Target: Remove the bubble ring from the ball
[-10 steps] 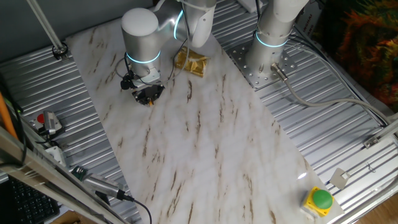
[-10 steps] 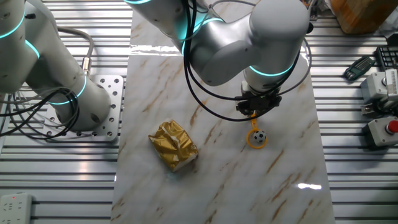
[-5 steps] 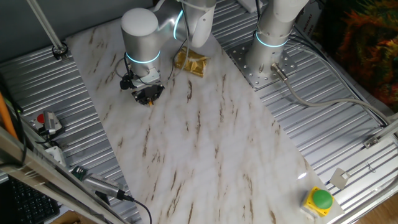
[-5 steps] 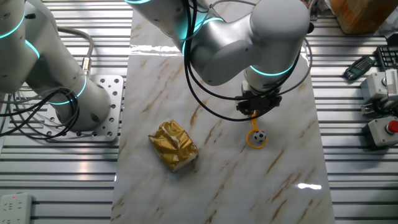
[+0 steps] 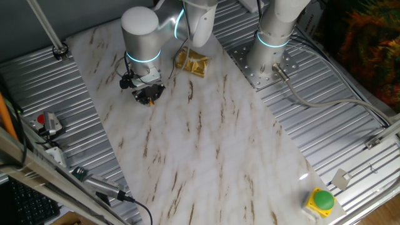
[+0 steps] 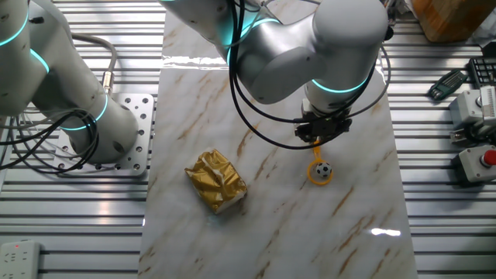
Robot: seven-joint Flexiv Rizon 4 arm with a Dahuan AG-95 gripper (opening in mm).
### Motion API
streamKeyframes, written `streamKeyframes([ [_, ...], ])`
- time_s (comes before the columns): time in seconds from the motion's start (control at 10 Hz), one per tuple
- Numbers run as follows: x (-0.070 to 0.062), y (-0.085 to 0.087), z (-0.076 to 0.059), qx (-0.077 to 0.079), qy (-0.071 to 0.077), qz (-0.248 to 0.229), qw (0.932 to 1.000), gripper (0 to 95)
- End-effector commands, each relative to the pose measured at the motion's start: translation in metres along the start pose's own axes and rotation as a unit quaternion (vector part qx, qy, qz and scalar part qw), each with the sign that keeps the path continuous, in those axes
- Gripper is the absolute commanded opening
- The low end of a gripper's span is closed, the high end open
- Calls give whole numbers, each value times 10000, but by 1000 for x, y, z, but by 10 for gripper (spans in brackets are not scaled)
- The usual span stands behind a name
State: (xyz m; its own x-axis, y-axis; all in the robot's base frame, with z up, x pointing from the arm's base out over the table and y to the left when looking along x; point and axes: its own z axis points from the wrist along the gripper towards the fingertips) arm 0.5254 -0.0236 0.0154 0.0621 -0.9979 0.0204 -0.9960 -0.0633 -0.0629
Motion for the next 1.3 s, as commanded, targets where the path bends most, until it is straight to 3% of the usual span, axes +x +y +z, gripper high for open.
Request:
streamKeyframes([
  [0.1, 0, 0, -1, -3, -5, 18, 10000, 0],
  [1.3, -1, -7, -5, -42, -38, 82, 9999, 0],
])
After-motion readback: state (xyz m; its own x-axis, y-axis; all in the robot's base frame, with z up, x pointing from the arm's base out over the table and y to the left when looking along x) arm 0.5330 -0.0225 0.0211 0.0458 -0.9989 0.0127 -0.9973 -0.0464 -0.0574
